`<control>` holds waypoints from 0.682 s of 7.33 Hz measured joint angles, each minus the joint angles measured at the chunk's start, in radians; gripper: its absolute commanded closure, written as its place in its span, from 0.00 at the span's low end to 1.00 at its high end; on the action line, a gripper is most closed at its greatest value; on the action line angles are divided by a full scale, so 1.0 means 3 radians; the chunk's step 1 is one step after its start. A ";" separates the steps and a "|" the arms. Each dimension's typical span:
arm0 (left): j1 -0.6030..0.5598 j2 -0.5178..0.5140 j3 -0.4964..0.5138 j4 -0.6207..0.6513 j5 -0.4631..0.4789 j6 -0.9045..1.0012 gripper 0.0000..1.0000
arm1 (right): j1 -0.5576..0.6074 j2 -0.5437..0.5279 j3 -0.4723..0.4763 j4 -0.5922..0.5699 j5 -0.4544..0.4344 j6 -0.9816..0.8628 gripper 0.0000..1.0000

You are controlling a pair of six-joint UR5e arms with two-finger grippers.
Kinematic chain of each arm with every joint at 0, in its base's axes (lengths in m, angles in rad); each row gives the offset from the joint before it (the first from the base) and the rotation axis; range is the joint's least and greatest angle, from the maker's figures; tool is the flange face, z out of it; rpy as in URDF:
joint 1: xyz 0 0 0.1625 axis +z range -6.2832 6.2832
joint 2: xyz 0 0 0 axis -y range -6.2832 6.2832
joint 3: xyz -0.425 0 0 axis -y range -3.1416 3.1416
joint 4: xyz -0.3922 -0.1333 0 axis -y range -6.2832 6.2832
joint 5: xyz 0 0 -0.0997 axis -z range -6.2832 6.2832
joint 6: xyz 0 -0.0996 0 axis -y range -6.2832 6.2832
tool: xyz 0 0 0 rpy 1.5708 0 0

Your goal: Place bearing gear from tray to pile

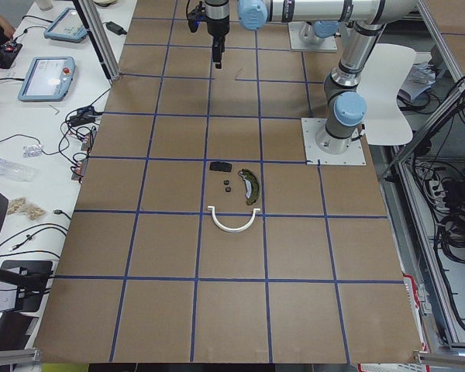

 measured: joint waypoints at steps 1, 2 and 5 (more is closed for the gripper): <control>-0.0009 0.0071 0.0007 -0.0078 -0.0001 0.0024 0.00 | -0.0011 -0.0028 0.0022 -0.0007 -0.0026 -0.0186 0.00; -0.0006 0.0124 0.0017 -0.0153 -0.0003 0.0057 0.00 | -0.0019 -0.0037 0.0041 -0.0014 -0.0038 -0.0347 0.00; 0.0113 0.0148 -0.0008 -0.0203 -0.0011 0.0192 0.00 | -0.0075 -0.0005 0.0126 -0.0033 -0.0027 -0.0457 0.00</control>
